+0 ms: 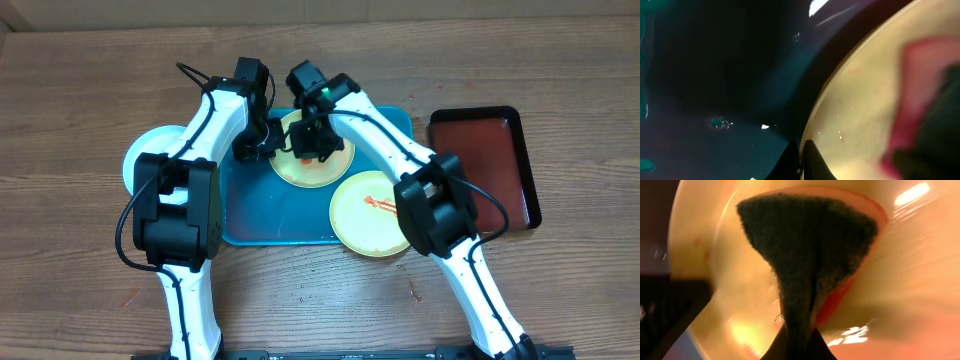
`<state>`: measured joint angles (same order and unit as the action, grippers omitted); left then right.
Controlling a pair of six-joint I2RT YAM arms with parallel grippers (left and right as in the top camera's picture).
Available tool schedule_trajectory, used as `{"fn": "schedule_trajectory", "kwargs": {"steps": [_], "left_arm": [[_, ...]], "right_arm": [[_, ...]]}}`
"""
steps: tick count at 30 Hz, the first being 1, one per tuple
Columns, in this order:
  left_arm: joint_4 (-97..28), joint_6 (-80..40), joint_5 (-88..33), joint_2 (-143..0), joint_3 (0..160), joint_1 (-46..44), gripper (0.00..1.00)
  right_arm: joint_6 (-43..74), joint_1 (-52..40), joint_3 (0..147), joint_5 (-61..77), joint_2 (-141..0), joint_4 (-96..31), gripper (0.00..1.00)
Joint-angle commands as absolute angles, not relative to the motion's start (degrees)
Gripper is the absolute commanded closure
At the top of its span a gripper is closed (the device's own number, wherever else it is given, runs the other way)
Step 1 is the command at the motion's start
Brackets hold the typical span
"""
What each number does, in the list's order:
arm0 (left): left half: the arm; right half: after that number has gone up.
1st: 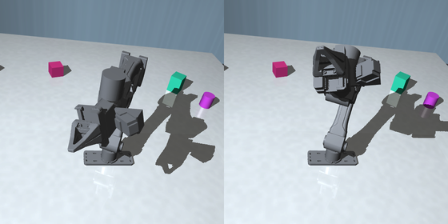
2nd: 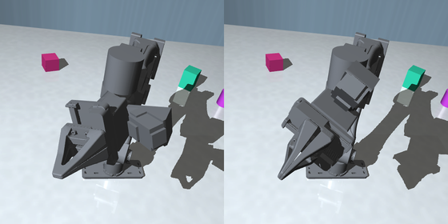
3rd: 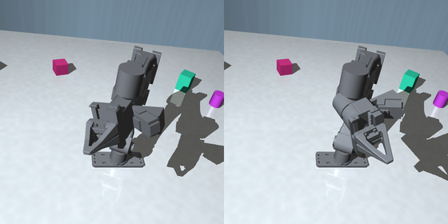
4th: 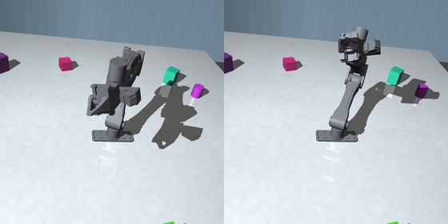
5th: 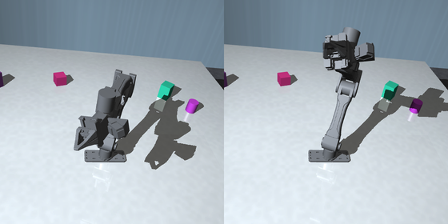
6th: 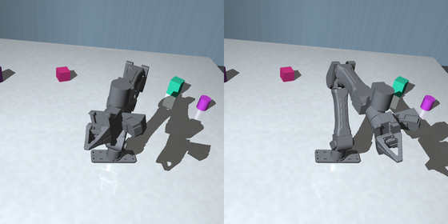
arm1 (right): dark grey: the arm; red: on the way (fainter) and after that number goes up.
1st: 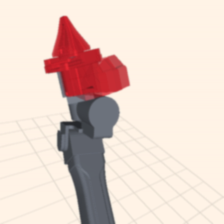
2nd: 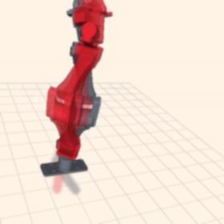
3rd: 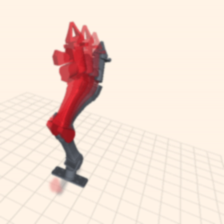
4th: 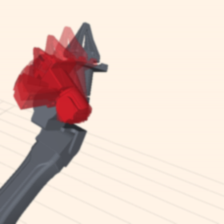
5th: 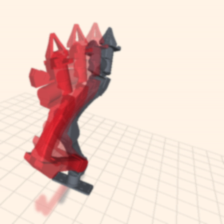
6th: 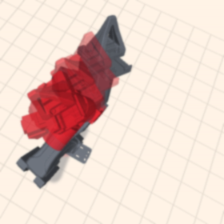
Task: Clean dirty plates on tray and stack at the side
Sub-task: 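Lower the sponge onto the upper yellow plate and scrub it, then keep scrubbing the red sauce on the yellow plate with the sponge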
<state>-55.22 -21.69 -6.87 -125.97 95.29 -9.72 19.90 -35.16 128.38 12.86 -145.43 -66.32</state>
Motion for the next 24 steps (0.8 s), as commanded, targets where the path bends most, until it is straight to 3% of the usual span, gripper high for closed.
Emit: {"fn": "schedule_trajectory", "kwargs": {"steps": [1,7,24], "left_arm": [[-55.64,-20.95,-4.45,-129.12,94.52,-9.50,0.96],[-55.64,-20.95,-4.45,-129.12,94.52,-9.50,0.96],[-55.66,-20.95,-4.45,-129.12,94.52,-9.50,0.96]], "right_arm": [[19.27,-35.40,128.66,16.80,-148.00,-69.01,0.96],[19.09,-32.60,128.77,15.79,-147.30,-73.21,0.96],[20.86,-31.31,128.60,-10.46,-145.10,-71.70,0.96]]}}
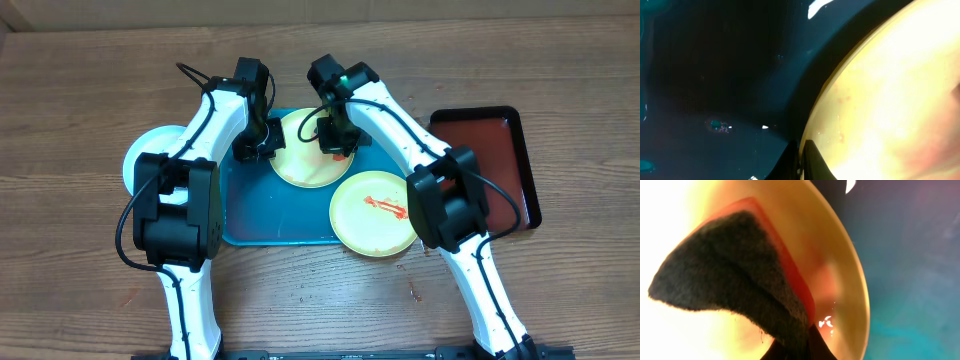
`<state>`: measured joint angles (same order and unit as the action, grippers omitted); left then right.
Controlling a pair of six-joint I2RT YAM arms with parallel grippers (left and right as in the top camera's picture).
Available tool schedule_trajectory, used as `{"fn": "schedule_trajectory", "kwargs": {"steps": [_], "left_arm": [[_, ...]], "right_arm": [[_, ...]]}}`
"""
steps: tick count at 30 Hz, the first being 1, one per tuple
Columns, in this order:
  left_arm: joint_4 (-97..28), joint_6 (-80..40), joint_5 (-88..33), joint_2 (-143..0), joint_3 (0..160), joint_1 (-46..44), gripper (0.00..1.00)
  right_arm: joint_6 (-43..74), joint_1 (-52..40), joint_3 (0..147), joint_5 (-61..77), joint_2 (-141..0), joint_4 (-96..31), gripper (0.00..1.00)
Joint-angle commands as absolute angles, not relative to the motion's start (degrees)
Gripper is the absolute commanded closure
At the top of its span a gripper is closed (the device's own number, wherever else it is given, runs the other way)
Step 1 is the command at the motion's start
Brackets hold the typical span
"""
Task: Clean dirty plates on tray and stack at the side
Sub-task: 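Keep scrubbing the red sauce on the yellow plate with the sponge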
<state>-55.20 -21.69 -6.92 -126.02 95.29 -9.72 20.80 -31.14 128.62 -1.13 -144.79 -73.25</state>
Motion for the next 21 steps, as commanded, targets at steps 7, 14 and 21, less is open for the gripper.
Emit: {"fn": "schedule_trajectory", "kwargs": {"steps": [7,14,21], "left_arm": [[-55.66,-20.95,-4.45,-129.12,94.52,-9.50,0.96],[-55.90,-20.71,-4.45,-129.12,94.52,-9.50,0.96],[-55.86,-20.56,-4.45,-129.12,94.52,-9.50,0.96]], "right_arm": [[12.01,-34.81,128.60,1.45,-145.10,-70.37,0.96],[11.46,-35.66,128.62,9.98,-145.08,-71.59,0.96],[7.25,-34.33,128.75,17.52,-144.49,-75.96,0.96]]}}
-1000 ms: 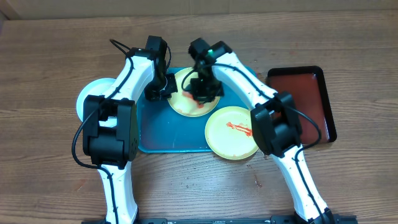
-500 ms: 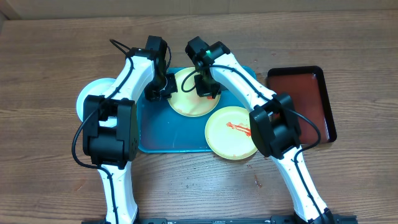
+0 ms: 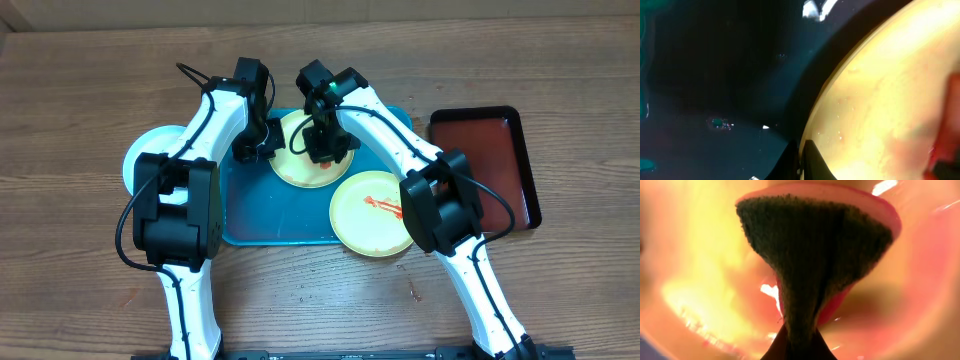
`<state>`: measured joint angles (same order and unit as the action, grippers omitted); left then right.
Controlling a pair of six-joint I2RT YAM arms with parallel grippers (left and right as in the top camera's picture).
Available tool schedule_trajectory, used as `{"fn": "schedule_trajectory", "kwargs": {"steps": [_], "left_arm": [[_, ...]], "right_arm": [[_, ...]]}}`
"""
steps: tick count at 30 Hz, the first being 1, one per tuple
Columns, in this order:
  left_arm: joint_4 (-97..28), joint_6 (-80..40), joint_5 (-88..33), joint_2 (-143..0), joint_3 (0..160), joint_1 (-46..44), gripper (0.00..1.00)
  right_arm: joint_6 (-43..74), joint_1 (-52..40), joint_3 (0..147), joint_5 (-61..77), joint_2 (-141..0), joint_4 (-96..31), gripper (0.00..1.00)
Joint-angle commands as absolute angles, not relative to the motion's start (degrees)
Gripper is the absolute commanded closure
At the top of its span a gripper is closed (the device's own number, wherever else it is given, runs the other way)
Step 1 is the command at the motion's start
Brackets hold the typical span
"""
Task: Clean dirty plates on tray and stack at the side
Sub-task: 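Keep scrubbing the red sauce on the yellow plate with the sponge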
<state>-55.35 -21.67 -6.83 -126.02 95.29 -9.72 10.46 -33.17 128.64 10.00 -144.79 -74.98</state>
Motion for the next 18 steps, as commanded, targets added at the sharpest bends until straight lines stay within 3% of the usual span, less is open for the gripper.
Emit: {"fn": "schedule_trajectory", "kwargs": {"steps": [1,9,18], "left_arm": [[-55.86,-20.56,-4.45,-129.12,94.52,-9.50,0.96],[-55.86,-20.56,-4.45,-129.12,94.52,-9.50,0.96],[-55.90,-20.56,-4.45,-129.12,94.52,-9.50,0.96]], "right_arm": [[6.55,-34.33,128.75,18.22,-144.46,-76.14,0.96],[6.17,-35.90,128.70,20.67,-144.46,-73.91,0.96],[23.55,-35.90,128.68,15.59,-144.55,-67.11,0.96]]}}
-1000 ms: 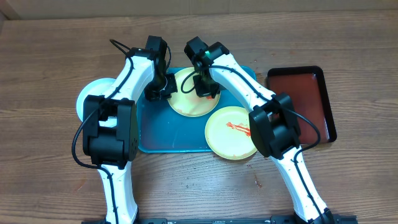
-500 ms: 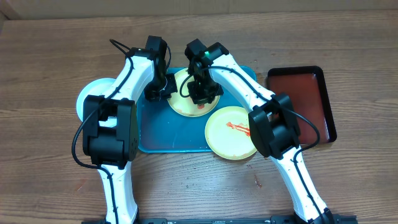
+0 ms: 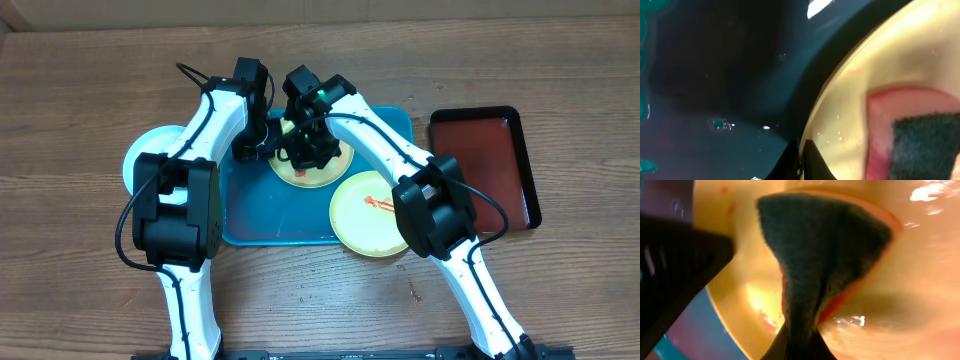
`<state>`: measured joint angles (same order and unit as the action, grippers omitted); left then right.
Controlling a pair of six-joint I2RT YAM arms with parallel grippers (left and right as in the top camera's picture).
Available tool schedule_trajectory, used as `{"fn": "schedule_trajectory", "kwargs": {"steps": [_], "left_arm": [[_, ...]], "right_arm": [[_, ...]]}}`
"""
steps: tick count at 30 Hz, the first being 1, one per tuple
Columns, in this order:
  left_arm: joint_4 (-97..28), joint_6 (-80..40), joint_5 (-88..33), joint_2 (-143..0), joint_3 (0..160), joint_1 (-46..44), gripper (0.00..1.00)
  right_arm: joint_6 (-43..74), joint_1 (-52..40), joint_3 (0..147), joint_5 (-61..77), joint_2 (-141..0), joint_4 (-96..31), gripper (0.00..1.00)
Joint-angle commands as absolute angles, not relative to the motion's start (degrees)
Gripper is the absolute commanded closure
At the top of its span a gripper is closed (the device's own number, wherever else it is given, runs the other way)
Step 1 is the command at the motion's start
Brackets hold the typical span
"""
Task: Clean dirty plates on tray and stack at the side
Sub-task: 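Keep scrubbing the red sauce on the yellow plate with the sponge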
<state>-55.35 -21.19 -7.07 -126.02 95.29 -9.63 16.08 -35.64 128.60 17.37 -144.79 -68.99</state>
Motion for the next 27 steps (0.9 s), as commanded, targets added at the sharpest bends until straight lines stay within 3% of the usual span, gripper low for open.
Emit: {"fn": "schedule_trajectory", "kwargs": {"steps": [1,8,18,27], "left_arm": [[-55.90,-20.56,-4.47,-129.12,94.52,-9.50,0.96],[-55.92,-20.56,-4.45,-129.12,94.52,-9.50,0.96],[-55.86,-20.56,-4.45,-129.12,94.52,-9.50,0.96],[-55.90,-20.56,-4.43,-129.12,94.52,-9.50,0.96]], "right_arm": [[25.71,-35.90,128.68,14.87,-144.55,-66.22,0.96],[38.13,-36.07,128.57,4.93,-145.16,-62.37,0.96],[41.67,-35.64,128.62,-15.51,-145.08,-69.60,0.96],[46.48,-36.34,128.66,-17.89,-145.08,-75.59,0.96]]}}
